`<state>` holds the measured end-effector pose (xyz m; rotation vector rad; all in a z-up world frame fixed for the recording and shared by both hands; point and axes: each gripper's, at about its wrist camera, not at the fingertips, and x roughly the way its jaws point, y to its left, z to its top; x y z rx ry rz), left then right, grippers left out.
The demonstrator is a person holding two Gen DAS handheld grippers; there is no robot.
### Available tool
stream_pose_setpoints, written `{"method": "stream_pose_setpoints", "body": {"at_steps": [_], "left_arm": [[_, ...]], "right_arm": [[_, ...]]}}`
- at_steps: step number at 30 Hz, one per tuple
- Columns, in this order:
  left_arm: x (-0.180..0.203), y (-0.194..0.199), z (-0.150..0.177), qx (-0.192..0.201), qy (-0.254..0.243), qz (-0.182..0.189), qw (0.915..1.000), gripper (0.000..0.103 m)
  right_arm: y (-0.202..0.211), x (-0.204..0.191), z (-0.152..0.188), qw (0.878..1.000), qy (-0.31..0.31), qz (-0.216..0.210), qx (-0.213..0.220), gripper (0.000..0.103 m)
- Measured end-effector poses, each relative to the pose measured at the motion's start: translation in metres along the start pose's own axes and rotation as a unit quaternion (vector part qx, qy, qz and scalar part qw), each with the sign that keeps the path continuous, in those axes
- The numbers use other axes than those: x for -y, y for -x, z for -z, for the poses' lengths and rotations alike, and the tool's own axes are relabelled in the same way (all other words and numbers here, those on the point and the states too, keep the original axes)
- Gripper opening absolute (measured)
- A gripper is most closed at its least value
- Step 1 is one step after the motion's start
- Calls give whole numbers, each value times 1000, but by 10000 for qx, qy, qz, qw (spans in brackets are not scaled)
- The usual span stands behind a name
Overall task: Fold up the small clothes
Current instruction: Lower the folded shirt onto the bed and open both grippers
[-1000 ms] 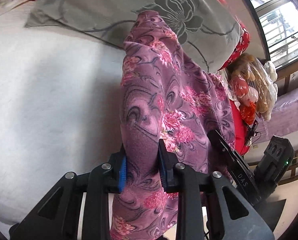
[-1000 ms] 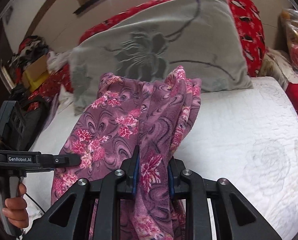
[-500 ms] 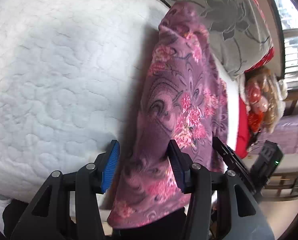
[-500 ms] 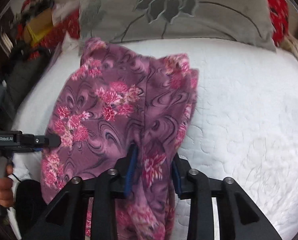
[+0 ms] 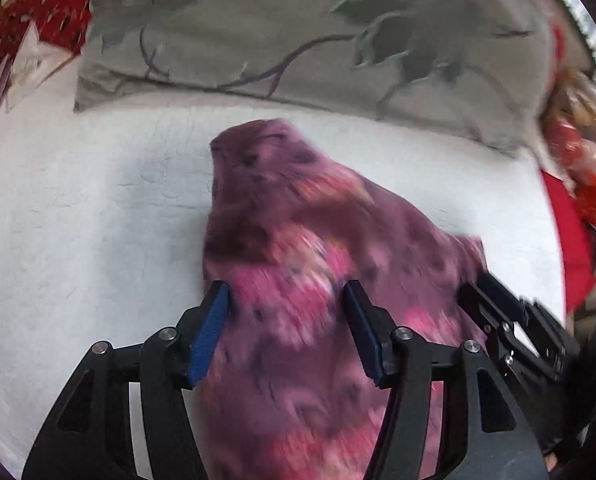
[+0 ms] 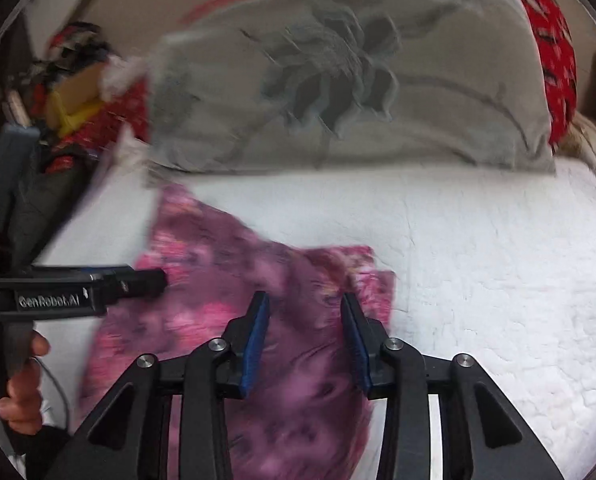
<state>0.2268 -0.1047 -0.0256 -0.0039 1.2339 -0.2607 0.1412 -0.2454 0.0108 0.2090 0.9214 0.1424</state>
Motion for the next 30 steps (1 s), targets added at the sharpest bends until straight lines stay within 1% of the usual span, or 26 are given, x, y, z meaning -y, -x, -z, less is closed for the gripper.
{"method": "stream_pose_setpoints", "body": {"at_steps": [1,2,3,5,6,7,8,9,10,12,13,14,15,16,17,18,19,21,22,24,26,27,28,29,30], "left_arm": [[-3,-9,-5,-120,111,-32,9999,70],[-8,-16,-14,-192,299,32,9994,76],[-11,-18,-19,-208,403,25,9990,77],[-19,-20,-28,-408,562,170,9974,77],[-24,-15,-30,-451,620,300,9966,74],[-31,-6,-28,-419,659,455,9959,73],[-36,2,-24,-366,659,556,9956,73],[-44,15,-14,-304,610,676,9954,73],[-49,24,-5,-248,573,753,9952,73],[-62,39,25,-108,545,837,9949,73],[-66,38,42,-144,517,791,9954,73],[-68,33,53,-237,478,724,9959,74],[-69,25,65,-334,461,727,9957,78],[-70,23,72,-293,469,751,9956,79],[-68,28,76,-219,452,713,9962,79],[-67,35,78,-246,418,612,9969,79],[-66,45,80,-250,337,568,9975,78],[-64,64,92,-94,108,485,9987,78],[-64,73,101,-3,-36,390,9992,78],[-59,78,117,26,-200,238,9995,78],[-58,63,131,-201,-280,128,9993,80],[-60,54,137,-317,-206,153,9992,85],[-62,48,140,-366,-75,217,9991,87],[-67,47,143,-343,109,267,9990,92],[-70,48,145,-286,215,271,9990,94]], "right_arm": [[-11,6,1,9998,-110,85,-143,26],[-18,11,1,9996,-219,43,-182,26],[-18,16,-1,9994,-324,-61,-37,26],[-19,19,-7,9993,-338,-85,-118,26],[-18,19,-9,9993,-314,-69,-172,26],[-14,20,-12,9993,-273,24,-269,28],[-5,23,-14,9989,-280,168,-335,33],[1,24,-16,9988,-295,186,-336,33],[14,27,-12,9992,-288,-21,-263,33],[38,29,3,9974,-227,-634,-237,37],[45,28,12,9959,-180,-844,-258,46],[49,25,21,9952,-107,-938,-274,54],[50,21,32,9954,23,-903,-319,57],[42,15,45,9962,219,-672,-507,58],[27,9,58,9947,450,-302,-869,60],[24,6,65,9948,513,-114,-871,62],[30,6,66,9969,434,-57,-661,64],[43,6,63,9971,267,143,-703,64],[52,6,65,9972,211,194,-688,64],[68,5,75,9976,276,115,-617,69],[68,9,91,9955,353,358,-801,88],[63,14,101,9936,288,538,-946,92],[60,16,106,9934,153,537,-998,100],[55,20,112,9925,-101,518,-1102,102],[54,25,115,9908,-334,508,-1209,102]]}}
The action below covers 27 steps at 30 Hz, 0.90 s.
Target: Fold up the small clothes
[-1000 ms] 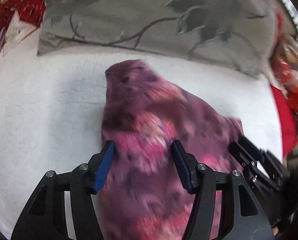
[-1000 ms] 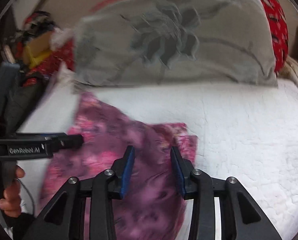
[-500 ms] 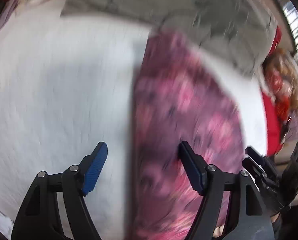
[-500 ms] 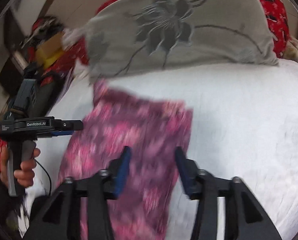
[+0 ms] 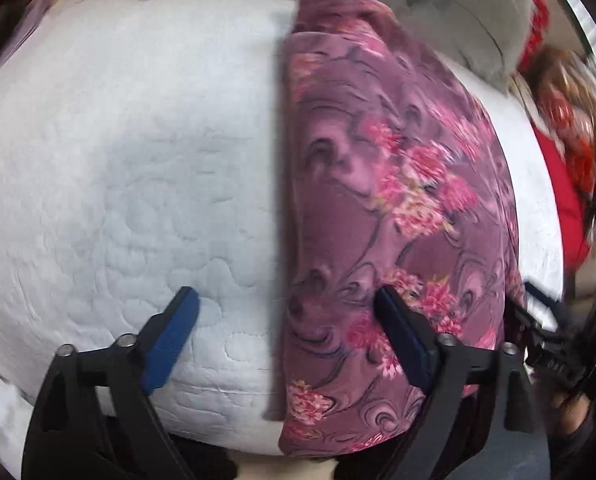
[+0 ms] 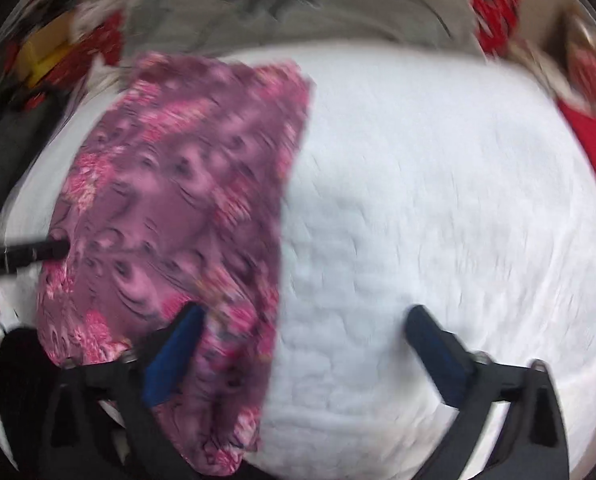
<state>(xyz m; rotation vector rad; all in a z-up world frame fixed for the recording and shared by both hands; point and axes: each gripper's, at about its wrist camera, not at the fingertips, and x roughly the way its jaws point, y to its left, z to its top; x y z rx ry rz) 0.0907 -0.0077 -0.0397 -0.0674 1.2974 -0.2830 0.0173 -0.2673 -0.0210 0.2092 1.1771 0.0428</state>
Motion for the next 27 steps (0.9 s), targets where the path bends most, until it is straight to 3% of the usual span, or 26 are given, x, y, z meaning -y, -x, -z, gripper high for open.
{"method": "stream_pose_setpoints", "body": {"at_steps": [5,9,12,17,22,27], "left_arm": [[-5,3,9,8,-48,-148,9999,103],[-3,-2,12,85,31,-121,9999,103],[-3,-2,12,105,27,-142,9998,103],[-5,2,17,135,20,-126,9998,103],[-10,8,23,88,-95,-28,9999,103],[-25,29,43,182,-145,80,9997,103]], "right_arm": [[11,14,18,9980,-582,-51,259,102],[15,30,32,9920,-1165,-319,380,103],[23,31,47,9907,-1166,-376,597,103],[22,3,59,9982,-124,450,385,103],[35,11,64,9970,-234,683,296,103],[71,13,72,9900,-93,1263,620,103]]}}
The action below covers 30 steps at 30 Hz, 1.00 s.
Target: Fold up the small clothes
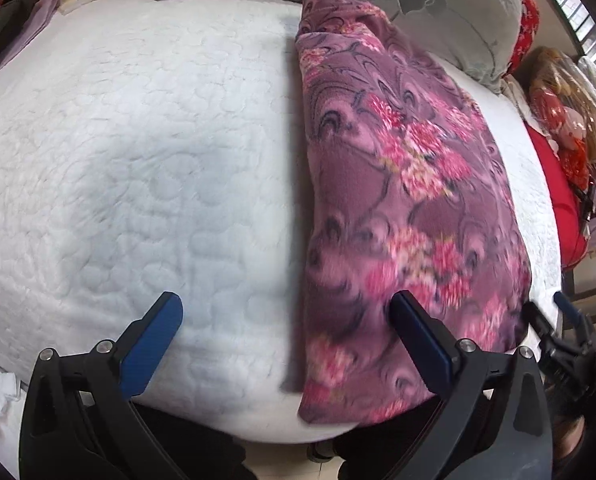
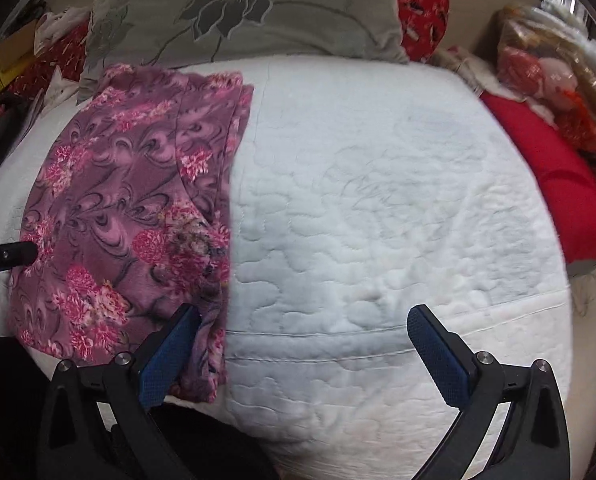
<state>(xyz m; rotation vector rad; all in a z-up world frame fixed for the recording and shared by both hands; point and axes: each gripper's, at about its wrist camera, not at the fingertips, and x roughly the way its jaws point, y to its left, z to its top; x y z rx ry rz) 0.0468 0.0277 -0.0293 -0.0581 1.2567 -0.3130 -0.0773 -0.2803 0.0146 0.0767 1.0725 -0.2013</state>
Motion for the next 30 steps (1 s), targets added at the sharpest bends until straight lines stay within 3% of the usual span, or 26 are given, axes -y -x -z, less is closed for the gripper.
{"method": "stream_pose_setpoints", "body": {"at_steps": [7,16,24,30], "left_arm": [[-16,36,35,419,-182,-465,9979,103],[-1,54,65,889,-799,-1145,9862,103],[27,61,76,1187,-1119,-1270,9784,103],[38,72,79,1480,-1159,-1319,9733,103]], "right_arm": [[34,-12,8,9977,308,447,404,103],[67,-50,6,9910,676,164,1142,103],[84,-47,4,9880,626,2,1410,103],[91,-34,6,9869,457,114,1545,103]]}}
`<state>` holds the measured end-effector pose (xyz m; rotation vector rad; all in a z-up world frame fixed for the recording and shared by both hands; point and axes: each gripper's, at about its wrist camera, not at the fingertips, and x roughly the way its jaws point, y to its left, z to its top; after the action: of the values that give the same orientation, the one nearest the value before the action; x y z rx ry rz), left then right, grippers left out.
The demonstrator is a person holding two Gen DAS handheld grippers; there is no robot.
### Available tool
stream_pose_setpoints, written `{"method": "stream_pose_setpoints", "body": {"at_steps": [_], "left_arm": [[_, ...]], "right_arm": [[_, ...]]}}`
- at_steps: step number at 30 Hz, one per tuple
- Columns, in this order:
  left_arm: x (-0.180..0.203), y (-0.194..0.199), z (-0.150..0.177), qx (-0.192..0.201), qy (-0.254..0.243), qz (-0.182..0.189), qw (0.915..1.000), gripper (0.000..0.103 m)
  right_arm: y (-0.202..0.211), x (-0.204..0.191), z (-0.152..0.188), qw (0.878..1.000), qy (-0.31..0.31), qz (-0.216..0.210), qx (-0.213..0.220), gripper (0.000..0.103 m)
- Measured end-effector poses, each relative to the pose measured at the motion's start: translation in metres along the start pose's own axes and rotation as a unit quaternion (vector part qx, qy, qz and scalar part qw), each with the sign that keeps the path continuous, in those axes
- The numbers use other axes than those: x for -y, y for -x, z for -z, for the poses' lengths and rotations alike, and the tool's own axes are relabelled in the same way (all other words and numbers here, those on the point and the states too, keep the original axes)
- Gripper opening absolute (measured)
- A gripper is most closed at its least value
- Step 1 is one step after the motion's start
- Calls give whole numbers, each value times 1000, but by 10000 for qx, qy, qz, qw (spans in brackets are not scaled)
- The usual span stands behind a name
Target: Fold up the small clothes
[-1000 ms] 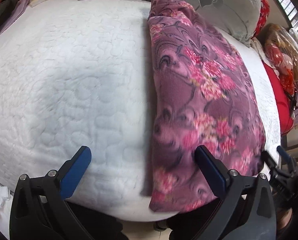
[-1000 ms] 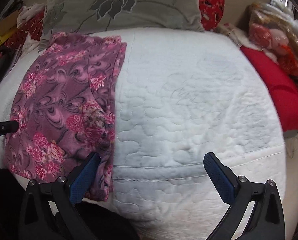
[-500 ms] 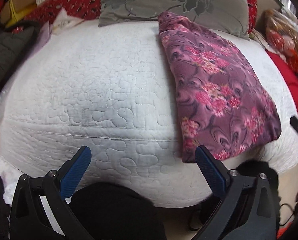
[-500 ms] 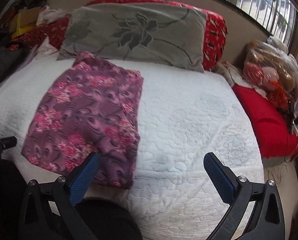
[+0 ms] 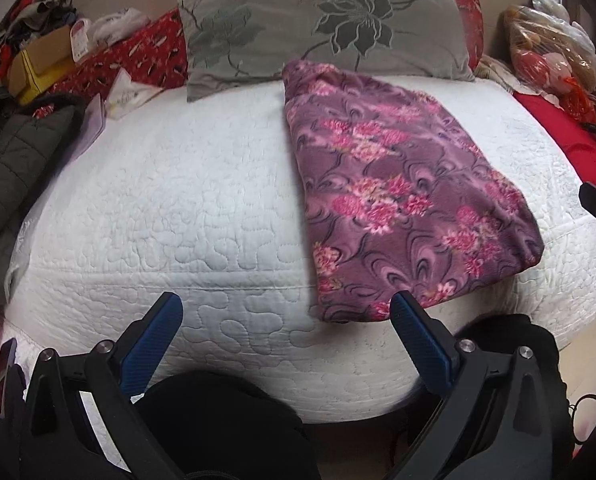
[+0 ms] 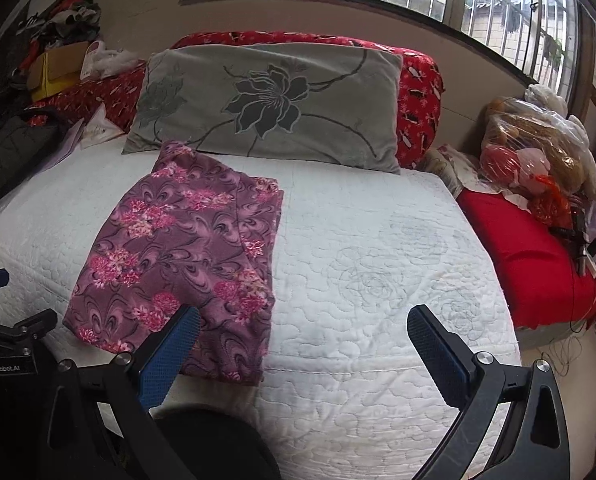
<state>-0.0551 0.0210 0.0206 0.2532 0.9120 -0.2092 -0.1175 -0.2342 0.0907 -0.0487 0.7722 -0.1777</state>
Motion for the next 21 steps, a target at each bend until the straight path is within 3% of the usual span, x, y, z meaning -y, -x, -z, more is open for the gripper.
{"method": "stream_pose_setpoints", "body": {"at_steps": [21], "left_arm": [[24,23,-5,73,-54,151,9998,103]], "right_arm": [[19,25,18,9994,-328,91,82,103]]}}
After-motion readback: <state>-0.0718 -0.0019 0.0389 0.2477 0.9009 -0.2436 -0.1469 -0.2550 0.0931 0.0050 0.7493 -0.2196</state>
